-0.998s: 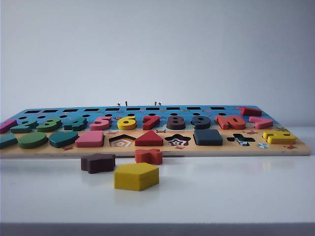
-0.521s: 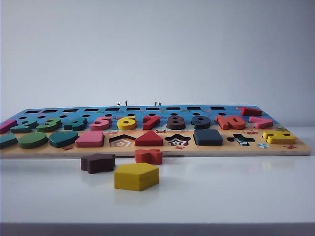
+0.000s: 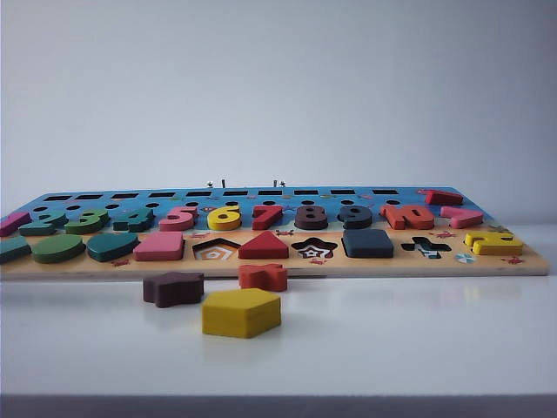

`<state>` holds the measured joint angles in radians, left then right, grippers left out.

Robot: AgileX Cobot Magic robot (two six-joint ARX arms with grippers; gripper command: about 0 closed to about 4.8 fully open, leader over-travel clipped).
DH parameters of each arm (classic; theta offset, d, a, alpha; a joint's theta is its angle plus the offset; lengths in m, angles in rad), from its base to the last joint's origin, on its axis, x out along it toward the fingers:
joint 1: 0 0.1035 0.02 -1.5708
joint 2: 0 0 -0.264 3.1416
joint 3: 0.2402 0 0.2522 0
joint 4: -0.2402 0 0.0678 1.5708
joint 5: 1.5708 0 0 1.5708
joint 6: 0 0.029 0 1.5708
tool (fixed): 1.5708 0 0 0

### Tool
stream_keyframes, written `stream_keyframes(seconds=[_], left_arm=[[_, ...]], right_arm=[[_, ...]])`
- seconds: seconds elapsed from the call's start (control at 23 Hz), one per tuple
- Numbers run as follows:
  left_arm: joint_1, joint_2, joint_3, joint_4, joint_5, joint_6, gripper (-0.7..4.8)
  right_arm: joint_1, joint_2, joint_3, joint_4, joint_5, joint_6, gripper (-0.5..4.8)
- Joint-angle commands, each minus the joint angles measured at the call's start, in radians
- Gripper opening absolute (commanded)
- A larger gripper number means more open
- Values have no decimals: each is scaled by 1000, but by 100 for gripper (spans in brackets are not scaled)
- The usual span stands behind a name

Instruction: Insert the cube into the slot.

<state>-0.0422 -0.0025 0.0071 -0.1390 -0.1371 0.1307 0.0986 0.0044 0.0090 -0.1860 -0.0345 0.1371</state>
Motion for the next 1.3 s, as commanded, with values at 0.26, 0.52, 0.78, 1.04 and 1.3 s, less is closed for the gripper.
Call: stream_keyframes(seconds=[0.26, 0.52, 0.78, 1.04, 1.3], left_arm=[[1, 2, 2, 15, 6, 0, 17], [0, 2, 2, 15, 6, 0, 17], [1, 2, 2, 14, 5, 0, 17], [1, 2, 2, 14, 6, 0, 17], [1, 2, 2, 14, 5, 0, 17]], right_arm=[[0, -2, -5, 124, -8, -60, -6], [0, -2, -5, 208, -7, -64, -6], [0, -2, -5, 196, 37, -68, -6], [0, -2, -5, 188, 39, -67, 0], [0, -2, -5, 182, 73, -68, 0]])
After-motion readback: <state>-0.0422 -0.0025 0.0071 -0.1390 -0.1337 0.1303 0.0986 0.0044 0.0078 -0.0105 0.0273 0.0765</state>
